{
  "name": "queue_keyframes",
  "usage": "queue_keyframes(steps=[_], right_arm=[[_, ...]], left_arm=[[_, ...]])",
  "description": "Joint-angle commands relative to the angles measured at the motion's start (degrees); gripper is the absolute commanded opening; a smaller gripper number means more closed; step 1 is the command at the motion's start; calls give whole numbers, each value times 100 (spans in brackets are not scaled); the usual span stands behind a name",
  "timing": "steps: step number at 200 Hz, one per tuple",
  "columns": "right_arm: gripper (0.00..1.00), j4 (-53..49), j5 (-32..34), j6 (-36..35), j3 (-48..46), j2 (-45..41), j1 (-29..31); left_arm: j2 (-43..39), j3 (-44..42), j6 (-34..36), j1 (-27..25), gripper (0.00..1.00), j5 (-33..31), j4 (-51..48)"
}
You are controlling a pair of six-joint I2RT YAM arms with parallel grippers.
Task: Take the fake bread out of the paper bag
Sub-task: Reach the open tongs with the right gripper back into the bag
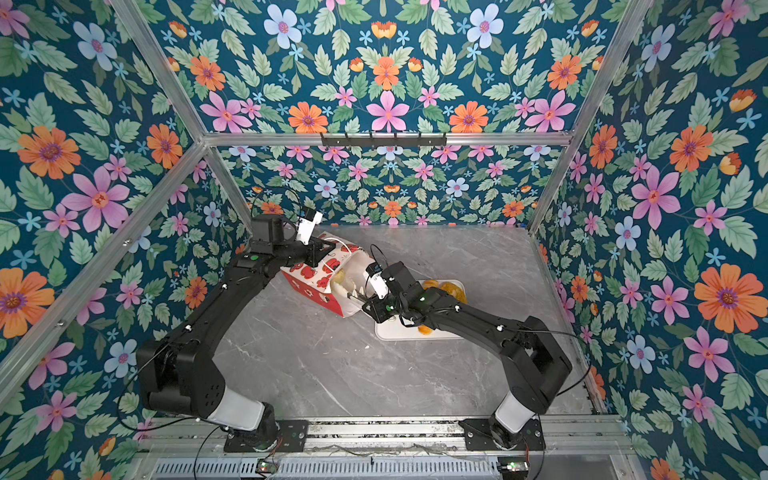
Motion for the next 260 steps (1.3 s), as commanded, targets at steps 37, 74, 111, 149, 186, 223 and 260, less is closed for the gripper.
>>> queue_keyframes(steps=[37, 74, 111, 149, 186, 223, 260], right_arm=[[37, 806, -164, 253, 88, 478, -139], [38, 1017, -299, 387, 193, 814, -276], [39, 1081, -380, 383, 440, 1181, -301], [40, 1338, -504, 536, 575, 1480, -336], [41, 1397, -533, 634, 771, 1792, -355], [42, 1397, -646, 655, 999, 2137, -368], [39, 1366, -764, 669, 1187, 2378, -382]], left_arm=[[-69, 105, 57, -5, 0, 128, -110], [-112, 54, 56, -30, 0, 169, -78], [-157, -26, 74, -49, 0, 194, -92], [-147, -101, 56, -130, 0, 230, -13], [-85, -131, 74, -204, 0, 256, 26], [-73, -183, 92, -237, 0, 292, 79], [-82, -198, 107, -242, 0, 326, 114]])
